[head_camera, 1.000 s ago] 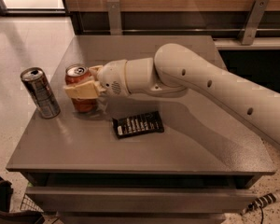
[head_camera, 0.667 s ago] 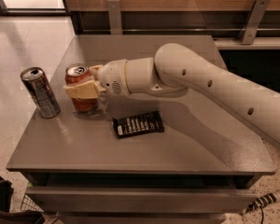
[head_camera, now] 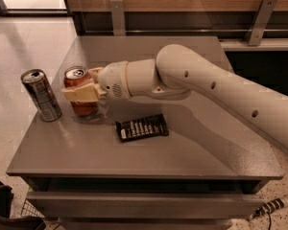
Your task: Move coke can near redbull can
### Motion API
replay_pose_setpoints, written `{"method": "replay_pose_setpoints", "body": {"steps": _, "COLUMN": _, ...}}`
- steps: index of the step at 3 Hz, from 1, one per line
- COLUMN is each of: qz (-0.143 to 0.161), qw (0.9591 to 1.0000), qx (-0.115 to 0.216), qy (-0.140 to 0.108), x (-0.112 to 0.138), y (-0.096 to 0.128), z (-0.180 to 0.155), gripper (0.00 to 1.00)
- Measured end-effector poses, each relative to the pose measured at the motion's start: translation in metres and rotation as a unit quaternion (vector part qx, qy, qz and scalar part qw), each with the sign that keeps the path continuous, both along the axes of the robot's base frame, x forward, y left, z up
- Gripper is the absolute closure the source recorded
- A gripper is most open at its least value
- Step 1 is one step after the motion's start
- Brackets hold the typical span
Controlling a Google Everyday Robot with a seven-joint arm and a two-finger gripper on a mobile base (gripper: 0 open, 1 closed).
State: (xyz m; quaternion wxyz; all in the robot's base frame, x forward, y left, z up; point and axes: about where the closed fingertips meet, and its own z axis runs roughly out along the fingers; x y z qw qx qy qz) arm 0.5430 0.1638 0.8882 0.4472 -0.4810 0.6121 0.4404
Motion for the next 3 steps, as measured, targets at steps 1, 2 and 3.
{"method": "replay_pose_setpoints", "body": {"steps": 1, "qz": 0.003, "qw": 1.0, "qx": 0.0, "qy": 0.0, "x": -0.0017, "y": 0.0028, "z": 0.0004, "gripper": 0.06}}
{"method": "replay_pose_setpoints", "body": {"steps": 2, "qz": 0.004, "qw": 1.0, "qx": 0.0, "qy": 0.0, "x": -0.0024, "y": 0.0039, "z": 0.0006, "gripper": 0.0}}
{"method": "replay_pose_setpoints", "body": {"steps": 3, "qz": 0.004, "qw": 1.0, "qx": 0.0, "qy": 0.0, "x": -0.0024, "y": 0.004, "z": 0.0006, "gripper": 0.0}}
